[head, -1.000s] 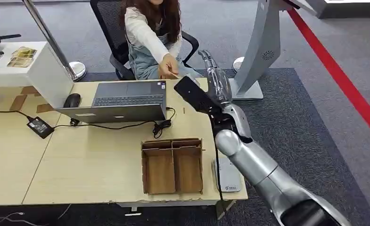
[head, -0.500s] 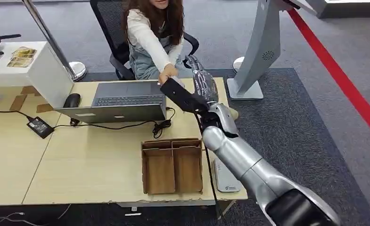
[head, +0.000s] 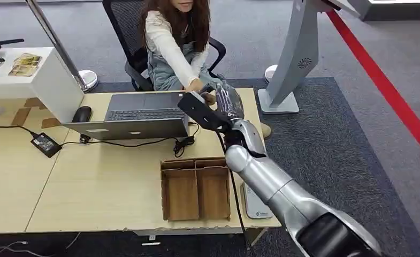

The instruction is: Pass the card to the sensor for recognition and then transmit it.

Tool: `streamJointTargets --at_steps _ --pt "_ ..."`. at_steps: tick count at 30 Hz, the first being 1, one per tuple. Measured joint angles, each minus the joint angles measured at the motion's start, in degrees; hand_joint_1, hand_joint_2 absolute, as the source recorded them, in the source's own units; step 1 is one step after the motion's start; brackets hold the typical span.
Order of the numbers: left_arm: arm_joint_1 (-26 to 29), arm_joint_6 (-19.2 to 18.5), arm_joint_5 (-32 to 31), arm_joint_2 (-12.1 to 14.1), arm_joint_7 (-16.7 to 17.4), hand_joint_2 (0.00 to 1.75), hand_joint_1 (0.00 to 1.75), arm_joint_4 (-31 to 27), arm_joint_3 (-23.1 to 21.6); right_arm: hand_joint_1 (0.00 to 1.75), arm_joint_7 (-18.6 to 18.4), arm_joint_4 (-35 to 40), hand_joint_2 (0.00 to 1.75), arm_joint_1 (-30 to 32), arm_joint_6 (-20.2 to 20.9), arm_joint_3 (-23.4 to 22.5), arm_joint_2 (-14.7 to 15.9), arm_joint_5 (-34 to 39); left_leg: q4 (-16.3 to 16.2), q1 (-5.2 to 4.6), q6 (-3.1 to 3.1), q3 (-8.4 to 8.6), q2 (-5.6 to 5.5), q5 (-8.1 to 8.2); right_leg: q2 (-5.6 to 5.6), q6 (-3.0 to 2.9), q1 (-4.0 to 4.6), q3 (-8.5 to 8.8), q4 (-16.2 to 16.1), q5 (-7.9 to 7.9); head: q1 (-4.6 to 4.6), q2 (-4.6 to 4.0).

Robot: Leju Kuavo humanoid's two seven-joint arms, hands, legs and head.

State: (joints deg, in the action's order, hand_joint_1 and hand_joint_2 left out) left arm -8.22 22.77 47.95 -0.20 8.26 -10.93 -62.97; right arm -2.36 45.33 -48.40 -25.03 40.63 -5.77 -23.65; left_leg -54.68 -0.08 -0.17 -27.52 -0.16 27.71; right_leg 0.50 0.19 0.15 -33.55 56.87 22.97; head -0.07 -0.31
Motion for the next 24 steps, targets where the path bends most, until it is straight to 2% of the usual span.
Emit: streamJointTargets --at_steps 18,20,24 --pt "0.1 0.8 -0.4 0.1 0.4 0.00 0.00 0.0 -0.1 1.75 -2.0 0.4 1.75 0.2 -0.7 0.5 0.5 -1.9 0.0 -0.02 0.00 0.03 0.01 0.00 0.00 0.00 0.00 0.00 0.0 0.00 0.00 -0.02" --pt "0.1 1.0 -0.1 0.1 0.6 0.00 0.00 0.0 -0.1 1.75 -3.8 2.3 1.75 0.4 -1.2 0.5 1.3 -3.7 0.0 -0.03 0.00 0.07 0.02 0.00 0.01 0.00 0.00 -0.01 0.0 0.00 -0.02 -0.02" --pt "0.4 1.2 0.7 0.1 1.3 0.00 0.00 0.0 -0.1 1.75 -11.1 11.0 1.75 2.3 -0.6 -0.3 5.6 -10.1 0.0 -0.06 0.00 0.09 0.00 0.01 0.02 0.00 -0.01 -0.01 0.0 0.00 0.02 0.00"
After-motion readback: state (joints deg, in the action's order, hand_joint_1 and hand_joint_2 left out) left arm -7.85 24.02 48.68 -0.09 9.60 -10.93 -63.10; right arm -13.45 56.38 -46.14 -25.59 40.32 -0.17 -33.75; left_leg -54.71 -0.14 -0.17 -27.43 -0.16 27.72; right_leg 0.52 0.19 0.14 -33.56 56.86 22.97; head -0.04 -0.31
